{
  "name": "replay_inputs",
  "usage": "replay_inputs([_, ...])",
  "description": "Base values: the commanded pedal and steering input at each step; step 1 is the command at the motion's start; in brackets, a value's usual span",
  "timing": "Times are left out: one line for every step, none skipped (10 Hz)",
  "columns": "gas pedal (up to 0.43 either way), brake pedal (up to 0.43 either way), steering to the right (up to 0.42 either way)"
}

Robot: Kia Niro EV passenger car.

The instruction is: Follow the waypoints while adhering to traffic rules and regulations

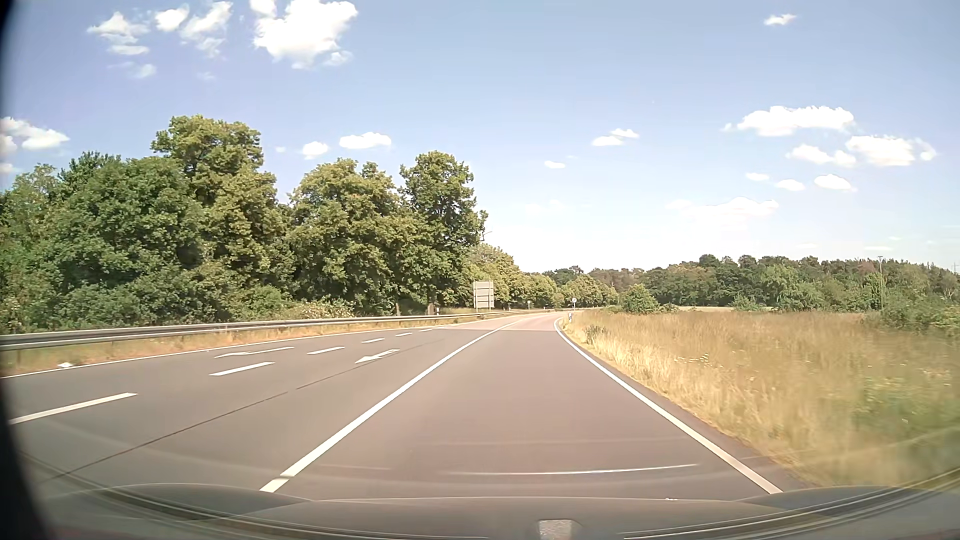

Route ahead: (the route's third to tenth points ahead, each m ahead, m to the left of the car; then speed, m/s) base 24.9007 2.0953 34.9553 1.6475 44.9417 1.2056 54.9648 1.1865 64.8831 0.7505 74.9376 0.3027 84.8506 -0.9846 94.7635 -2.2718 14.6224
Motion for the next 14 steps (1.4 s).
replay_inputs([0.039,0.030,0.009])
replay_inputs([0.039,0.030,0.008])
replay_inputs([0.039,0.030,0.007])
replay_inputs([0.039,0.030,0.007])
replay_inputs([0.039,0.030,0.007])
replay_inputs([0.039,0.030,0.006])
replay_inputs([0.039,0.030,0.005])
replay_inputs([0.039,0.030,0.005])
replay_inputs([0.039,0.030,0.005])
replay_inputs([0.039,0.030,0.005])
replay_inputs([0.039,0.030,0.005])
replay_inputs([0.047,0.030,0.005])
replay_inputs([0.067,0.030,0.005])
replay_inputs([0.079,0.030,0.005])
